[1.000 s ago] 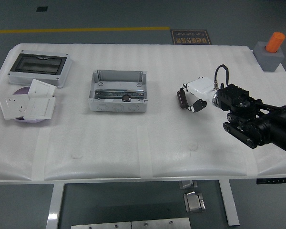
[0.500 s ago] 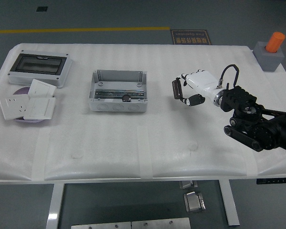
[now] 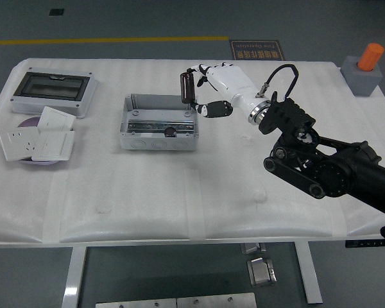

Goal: Pick up the battery,place it into the box

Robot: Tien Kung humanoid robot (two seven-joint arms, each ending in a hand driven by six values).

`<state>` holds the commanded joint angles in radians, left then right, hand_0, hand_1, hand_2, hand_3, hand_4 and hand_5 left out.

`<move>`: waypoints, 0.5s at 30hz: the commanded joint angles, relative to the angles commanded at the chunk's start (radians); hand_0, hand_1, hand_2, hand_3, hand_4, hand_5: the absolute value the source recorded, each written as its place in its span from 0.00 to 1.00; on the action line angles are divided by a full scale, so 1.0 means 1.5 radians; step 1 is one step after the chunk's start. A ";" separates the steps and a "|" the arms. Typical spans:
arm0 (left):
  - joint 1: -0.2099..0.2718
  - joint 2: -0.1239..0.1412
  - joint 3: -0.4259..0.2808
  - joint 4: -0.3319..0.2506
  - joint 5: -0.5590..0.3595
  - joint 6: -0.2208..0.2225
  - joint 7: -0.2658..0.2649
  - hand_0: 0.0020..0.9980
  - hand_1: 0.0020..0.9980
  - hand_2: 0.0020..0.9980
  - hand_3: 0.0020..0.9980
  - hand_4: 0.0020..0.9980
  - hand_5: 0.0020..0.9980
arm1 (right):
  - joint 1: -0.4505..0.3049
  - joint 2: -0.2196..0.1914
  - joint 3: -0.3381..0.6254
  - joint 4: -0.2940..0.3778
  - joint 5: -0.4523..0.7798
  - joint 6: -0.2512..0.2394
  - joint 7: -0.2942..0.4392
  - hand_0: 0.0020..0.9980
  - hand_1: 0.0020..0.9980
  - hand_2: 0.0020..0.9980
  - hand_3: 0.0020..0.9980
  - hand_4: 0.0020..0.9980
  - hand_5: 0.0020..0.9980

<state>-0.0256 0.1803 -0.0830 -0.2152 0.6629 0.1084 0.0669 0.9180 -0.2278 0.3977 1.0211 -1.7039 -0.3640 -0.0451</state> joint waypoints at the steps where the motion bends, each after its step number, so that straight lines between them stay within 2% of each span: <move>1: 0.000 0.000 -0.002 0.000 0.002 -0.001 0.001 0.60 0.62 0.45 0.62 0.57 0.51 | 0.000 0.010 -0.001 -0.003 0.001 0.000 0.000 0.80 0.68 0.58 0.62 0.46 0.27; 6: 0.000 0.001 -0.007 0.000 0.007 -0.003 0.004 0.60 0.62 0.45 0.62 0.57 0.51 | 0.009 0.046 -0.024 -0.029 -0.007 0.010 -0.004 0.80 0.68 0.58 0.62 0.46 0.27; 12: -0.001 0.003 -0.016 0.002 0.015 -0.006 0.008 0.60 0.62 0.45 0.62 0.57 0.51 | 0.022 0.069 -0.040 -0.074 -0.021 0.043 -0.009 0.80 0.68 0.58 0.62 0.46 0.26; 13: -0.001 0.003 -0.017 0.002 0.016 -0.006 0.009 0.60 0.62 0.45 0.62 0.57 0.51 | 0.023 0.070 -0.042 -0.080 -0.021 0.045 -0.009 0.82 0.70 0.66 0.67 0.50 0.32; 15: -0.001 0.003 -0.018 0.002 0.017 -0.007 0.010 0.60 0.62 0.45 0.62 0.57 0.51 | 0.026 0.073 -0.044 -0.091 -0.020 0.049 -0.009 0.82 0.70 0.66 0.67 0.50 0.32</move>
<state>-0.0269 0.1856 -0.1104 -0.2119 0.6878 0.0985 0.0812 0.9572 -0.1187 0.3317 0.8848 -1.7332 -0.2904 -0.0579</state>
